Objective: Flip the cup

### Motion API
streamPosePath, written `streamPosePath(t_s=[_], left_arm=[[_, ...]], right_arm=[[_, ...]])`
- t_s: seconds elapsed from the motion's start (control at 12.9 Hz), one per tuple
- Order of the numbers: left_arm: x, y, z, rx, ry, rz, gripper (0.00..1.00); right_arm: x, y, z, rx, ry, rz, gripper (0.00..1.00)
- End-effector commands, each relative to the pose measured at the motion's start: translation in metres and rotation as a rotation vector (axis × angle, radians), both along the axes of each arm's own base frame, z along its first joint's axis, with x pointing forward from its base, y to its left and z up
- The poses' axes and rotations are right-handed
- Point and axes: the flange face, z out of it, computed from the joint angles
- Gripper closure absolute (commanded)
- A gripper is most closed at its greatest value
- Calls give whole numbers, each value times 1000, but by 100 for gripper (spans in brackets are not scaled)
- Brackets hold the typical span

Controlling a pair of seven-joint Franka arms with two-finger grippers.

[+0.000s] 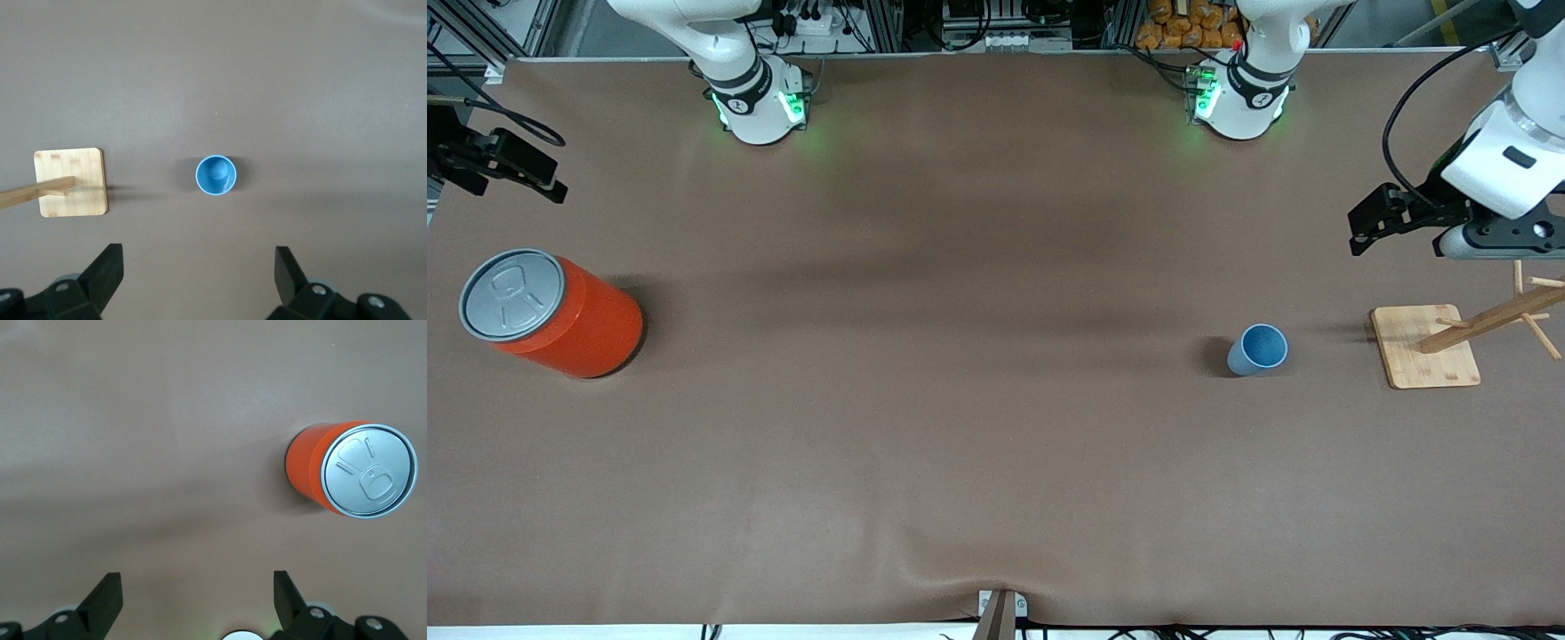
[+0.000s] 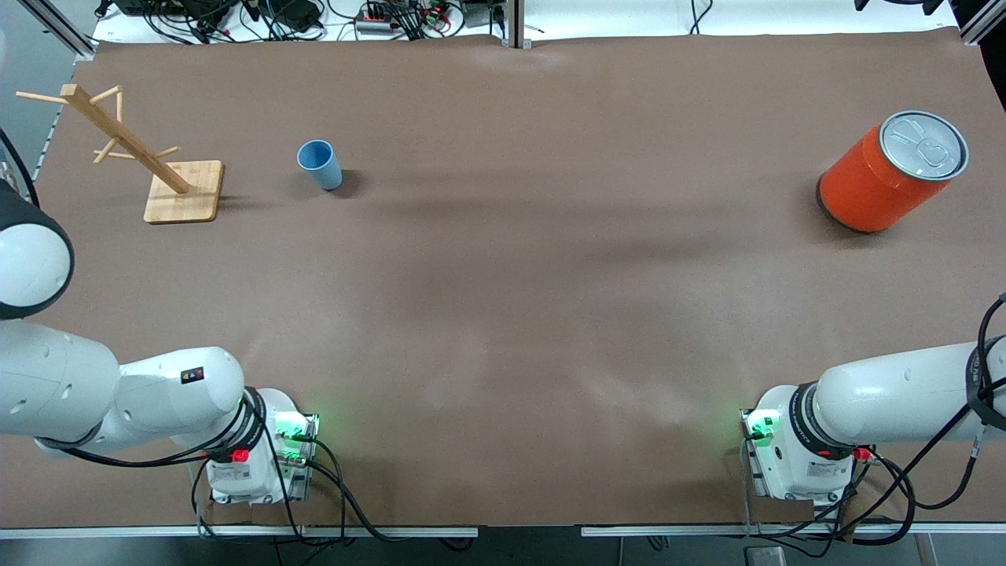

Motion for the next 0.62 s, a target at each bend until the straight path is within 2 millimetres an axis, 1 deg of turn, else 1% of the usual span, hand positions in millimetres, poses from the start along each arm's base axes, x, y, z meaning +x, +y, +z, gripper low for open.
streamPosePath(t_s=[0.0, 0.16, 0.23, 0.31, 0.39, 0.54], left_arm=[[-5, 17, 22, 1, -26, 15, 0], [-11, 28, 18, 3, 37, 26, 0], [-12, 37, 17, 5, 53, 37, 0], [-15, 40, 19, 4, 51, 43, 0], [-24, 35, 28, 5, 34, 32, 0], [-42, 32, 28, 23, 34, 22, 0]], right_arm=[[-6, -1, 2, 5, -6, -16, 0], [-6, -1, 2, 5, -5, -16, 0], [-6, -1, 1, 5, -3, -16, 0], [-6, -2, 1, 5, -3, -18, 0], [-6, -2, 1, 5, -3, -18, 0], [-6, -2, 1, 5, -2, -19, 0]])
